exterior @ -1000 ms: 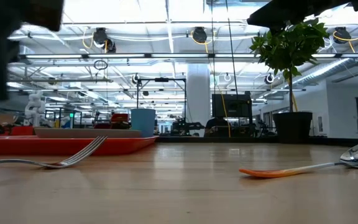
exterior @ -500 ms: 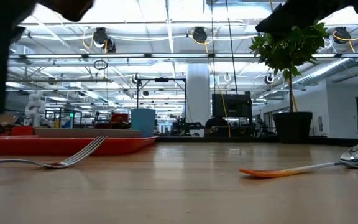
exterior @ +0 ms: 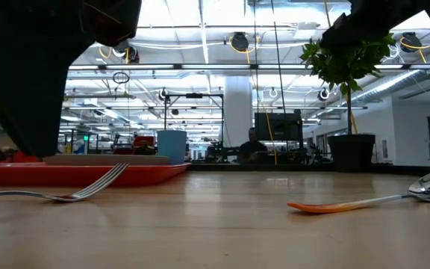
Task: Pick and place plate/cup/fork/spoon on tray
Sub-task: Put the orange fork on the red serving tray to the right of the light green plate
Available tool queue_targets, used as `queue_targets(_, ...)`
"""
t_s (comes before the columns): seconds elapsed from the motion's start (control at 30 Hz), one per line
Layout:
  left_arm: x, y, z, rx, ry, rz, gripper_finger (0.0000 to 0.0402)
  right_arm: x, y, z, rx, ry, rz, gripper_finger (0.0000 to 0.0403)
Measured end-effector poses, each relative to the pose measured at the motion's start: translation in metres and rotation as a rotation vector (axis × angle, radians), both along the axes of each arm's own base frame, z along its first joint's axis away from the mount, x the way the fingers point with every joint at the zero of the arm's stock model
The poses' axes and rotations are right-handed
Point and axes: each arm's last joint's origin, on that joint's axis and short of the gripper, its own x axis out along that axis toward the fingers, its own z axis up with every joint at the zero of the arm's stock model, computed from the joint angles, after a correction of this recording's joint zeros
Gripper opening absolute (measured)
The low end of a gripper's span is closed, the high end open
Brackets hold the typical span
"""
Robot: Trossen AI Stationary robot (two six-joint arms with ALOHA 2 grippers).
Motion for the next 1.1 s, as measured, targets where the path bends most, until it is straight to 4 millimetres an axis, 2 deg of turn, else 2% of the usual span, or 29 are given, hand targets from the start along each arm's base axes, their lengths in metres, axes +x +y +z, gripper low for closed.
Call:
queue_targets(0.17, 0.000, 0.000, 0.000, 0.017, -0.012, 0.003, 0.0163, -0.002, 0.007, -0.001, 0.021, 0.014, 0.071, 0.0059)
queue_targets(0.43, -0.004, -0.007, -0.015, 0.023, 0.009, -0.029, 0.0150, -0.004, 0.020, -0.001, 0.045, 0.021, 0.131, 0.0059)
queue_targets(0.63, -0.011, -0.002, -0.030, 0.034, 0.070, -0.031, 0.0120, -0.005, 0.026, -0.001, 0.066, 0.028, 0.149, 0.0059)
queue_targets(0.8, -0.014, 0.000, -0.038, 0.020, 0.076, -0.098, 0.0091, -0.005, 0.028, -0.001, 0.083, 0.032, 0.154, 0.0059)
queue_targets(1.1, -0.010, 0.004, -0.034, 0.026, 0.061, -0.191, 0.0012, -0.005, 0.029, 0.000, 0.046, 0.017, 0.099, 0.0059)
